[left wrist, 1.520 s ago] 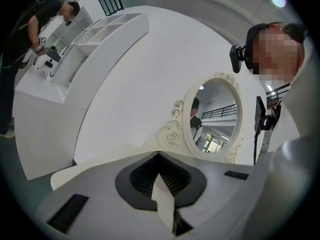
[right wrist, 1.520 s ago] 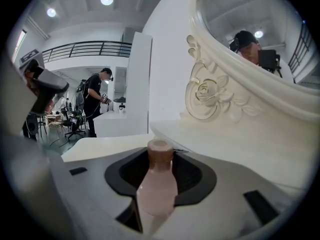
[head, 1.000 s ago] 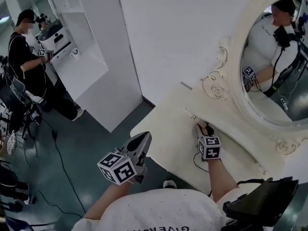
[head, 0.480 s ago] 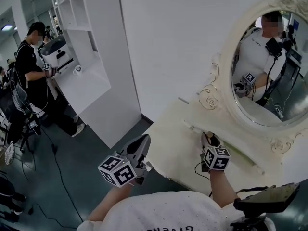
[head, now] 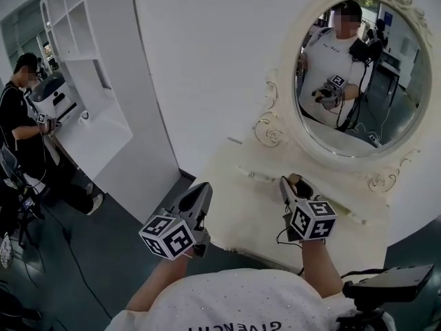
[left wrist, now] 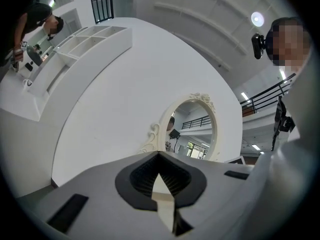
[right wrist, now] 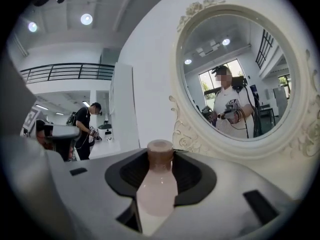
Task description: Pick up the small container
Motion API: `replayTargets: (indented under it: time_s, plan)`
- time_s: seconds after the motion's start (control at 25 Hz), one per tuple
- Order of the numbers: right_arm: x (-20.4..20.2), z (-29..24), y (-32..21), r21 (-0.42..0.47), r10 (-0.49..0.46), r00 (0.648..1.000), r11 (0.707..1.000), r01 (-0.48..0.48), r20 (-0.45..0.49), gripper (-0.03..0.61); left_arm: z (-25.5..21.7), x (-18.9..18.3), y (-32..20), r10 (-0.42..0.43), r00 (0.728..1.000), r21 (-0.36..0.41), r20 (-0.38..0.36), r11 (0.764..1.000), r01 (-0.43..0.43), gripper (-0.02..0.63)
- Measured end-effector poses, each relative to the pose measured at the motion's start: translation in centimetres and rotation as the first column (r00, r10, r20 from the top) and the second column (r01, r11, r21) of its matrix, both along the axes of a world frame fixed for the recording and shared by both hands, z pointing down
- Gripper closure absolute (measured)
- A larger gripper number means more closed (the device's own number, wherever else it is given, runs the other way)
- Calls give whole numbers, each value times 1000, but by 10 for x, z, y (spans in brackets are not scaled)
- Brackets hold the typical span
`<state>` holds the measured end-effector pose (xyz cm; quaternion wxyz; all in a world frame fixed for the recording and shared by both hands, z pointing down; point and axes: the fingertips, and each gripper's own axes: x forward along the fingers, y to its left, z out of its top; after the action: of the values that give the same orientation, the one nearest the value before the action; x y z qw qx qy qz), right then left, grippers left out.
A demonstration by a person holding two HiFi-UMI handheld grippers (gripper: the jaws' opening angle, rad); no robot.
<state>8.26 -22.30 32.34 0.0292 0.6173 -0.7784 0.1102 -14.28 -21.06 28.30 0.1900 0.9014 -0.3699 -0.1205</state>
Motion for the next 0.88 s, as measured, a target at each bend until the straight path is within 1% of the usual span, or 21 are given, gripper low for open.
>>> replayTargets:
  time_s: [0.2,0.32,0.44,0.56,0.76,0.88]
  plan:
    - [1,-39,33,69,10,1000,998,-8,-17,433,0,23,16,86,996,2,-9,996,-86,614]
    - [2,-53,54,96,32,998,995,-28,-50,434,-2,29,30,122,992,11,-17,992,-122,614]
    - [2,-63,77,120,58,996,992,-50,-63,434,1,30,49,152,988,7,-16,988,-152,614]
    - [0,-64,102,119,80,995,990,-72,-64,434,6,28,70,174,985,-8,-13,985,-174,614]
    - [-5,-54,142,105,107,994,989,-103,-36,433,10,18,100,187,982,-13,-17,982,-188,614]
    - [-7,-50,168,99,125,991,988,-120,-49,434,14,14,118,198,980,-18,-22,980,-198,614]
